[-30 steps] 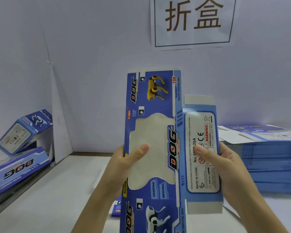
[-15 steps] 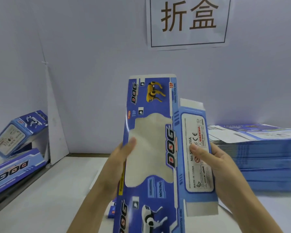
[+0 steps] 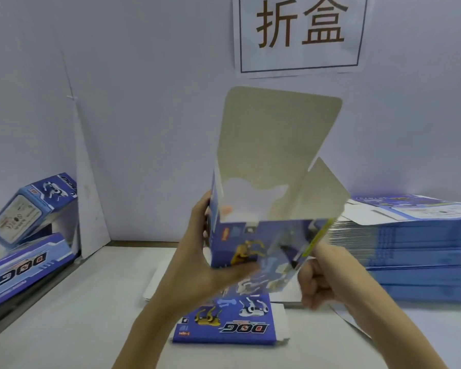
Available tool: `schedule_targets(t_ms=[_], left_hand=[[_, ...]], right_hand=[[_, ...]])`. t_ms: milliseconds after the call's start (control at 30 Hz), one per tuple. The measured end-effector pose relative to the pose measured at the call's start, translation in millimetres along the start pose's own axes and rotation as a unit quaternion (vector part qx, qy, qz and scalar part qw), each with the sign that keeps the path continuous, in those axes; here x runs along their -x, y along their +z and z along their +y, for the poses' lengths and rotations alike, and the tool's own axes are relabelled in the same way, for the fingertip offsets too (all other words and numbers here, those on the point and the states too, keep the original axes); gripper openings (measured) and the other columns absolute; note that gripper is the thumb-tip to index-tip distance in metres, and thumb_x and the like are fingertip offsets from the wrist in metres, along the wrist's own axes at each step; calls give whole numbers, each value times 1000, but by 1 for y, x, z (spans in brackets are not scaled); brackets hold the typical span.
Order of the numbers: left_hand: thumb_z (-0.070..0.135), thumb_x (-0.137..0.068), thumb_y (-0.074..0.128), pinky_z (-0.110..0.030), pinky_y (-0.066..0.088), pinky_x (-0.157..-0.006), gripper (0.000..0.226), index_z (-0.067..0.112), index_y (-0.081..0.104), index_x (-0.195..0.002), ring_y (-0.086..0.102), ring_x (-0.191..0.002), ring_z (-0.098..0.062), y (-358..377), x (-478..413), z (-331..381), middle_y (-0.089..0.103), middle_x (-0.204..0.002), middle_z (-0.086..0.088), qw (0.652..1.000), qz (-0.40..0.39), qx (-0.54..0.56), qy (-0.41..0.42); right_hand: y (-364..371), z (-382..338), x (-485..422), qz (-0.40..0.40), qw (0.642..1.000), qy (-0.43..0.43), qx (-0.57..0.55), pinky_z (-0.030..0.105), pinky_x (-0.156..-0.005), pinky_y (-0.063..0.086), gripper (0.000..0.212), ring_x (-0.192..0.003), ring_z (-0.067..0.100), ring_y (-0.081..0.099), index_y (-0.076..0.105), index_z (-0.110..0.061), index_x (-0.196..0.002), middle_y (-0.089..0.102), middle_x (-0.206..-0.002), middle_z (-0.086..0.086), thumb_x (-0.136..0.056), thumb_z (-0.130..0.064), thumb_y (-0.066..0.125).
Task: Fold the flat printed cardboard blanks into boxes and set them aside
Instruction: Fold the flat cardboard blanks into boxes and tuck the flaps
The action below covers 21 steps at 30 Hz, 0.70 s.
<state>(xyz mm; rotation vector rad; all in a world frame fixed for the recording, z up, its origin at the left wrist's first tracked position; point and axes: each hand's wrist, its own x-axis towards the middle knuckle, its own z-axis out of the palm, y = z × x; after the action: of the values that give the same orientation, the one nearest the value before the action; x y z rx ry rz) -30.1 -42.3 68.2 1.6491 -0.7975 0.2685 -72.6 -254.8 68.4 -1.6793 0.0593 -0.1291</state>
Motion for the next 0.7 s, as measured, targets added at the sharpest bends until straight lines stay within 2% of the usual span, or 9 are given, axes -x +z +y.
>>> schedule_targets(t_ms=[67,133,167,233,333,400,500,600,700], left_hand=[[38,-55,84,-15,54,-66,86,25,43,-130,71,-88,-11,-1,-1,4,72,-100,11,999,18,39,-31],[45,-51,78,-13,53,-63,82,26,47,-125,71,-87,-8,-3,-1,7,73,-98,13,995,15,70,-70],[48,-49,76,-14,53,-62,80,29,48,-122,71,-87,-8,-3,-1,9,73,-97,14,992,9,82,-92],[51,-48,73,-17,54,-61,74,33,50,-115,72,-86,-11,-4,0,9,74,-94,12,984,-7,120,-135],[51,-45,76,-22,56,-59,72,33,52,-110,74,-80,-18,-7,3,8,76,-90,4,968,-49,162,-186],[54,-39,83,-23,56,-59,79,29,54,-109,74,-77,-21,-7,4,8,76,-89,-1,959,-73,178,-206],[63,-31,87,-23,56,-59,81,29,65,-101,74,-75,-22,-3,5,7,76,-88,-4,956,-82,192,-207],[53,-46,81,-22,56,-60,41,39,75,-83,74,-75,-18,0,4,5,76,-87,-1,955,-85,207,-194],[49,-54,72,-24,56,-60,32,37,76,-83,74,-75,-21,5,5,6,76,-87,-4,953,-71,222,-194]], right_hand=[[1,-4,2,74,990,-111,40,25,-47,47,48,-49,18,58,67,-27,-51,60,-56,3,-96,-37,53],[-1,-8,5,91,974,-203,50,22,-66,52,12,-80,12,67,70,-44,-96,70,-92,-9,-90,-50,61],[-2,-8,6,88,965,-237,69,16,-74,51,36,-98,3,64,58,-48,-120,65,-113,-16,-85,-58,61],[-6,-8,12,69,951,-292,76,7,-82,47,63,-120,-13,49,38,-56,-137,47,-139,-31,-77,-63,57],[-5,-13,19,41,925,-369,83,30,-108,35,73,-140,-7,30,28,-58,-143,29,-152,-32,-77,-57,59],[-6,-13,19,43,913,-387,123,41,-114,28,78,-144,-3,23,24,-53,-147,25,-154,-30,-78,-56,60],[-7,-10,17,59,898,-408,152,34,-113,29,81,-143,-2,26,25,-43,-150,29,-154,-26,-79,-54,61],[-8,-8,15,65,898,-412,139,19,-111,30,78,-142,3,32,31,-39,-148,36,-150,-20,-78,-48,64],[-6,-7,15,64,896,-414,150,19,-105,37,68,-133,11,44,39,-37,-139,47,-141,-14,-77,-45,65]])
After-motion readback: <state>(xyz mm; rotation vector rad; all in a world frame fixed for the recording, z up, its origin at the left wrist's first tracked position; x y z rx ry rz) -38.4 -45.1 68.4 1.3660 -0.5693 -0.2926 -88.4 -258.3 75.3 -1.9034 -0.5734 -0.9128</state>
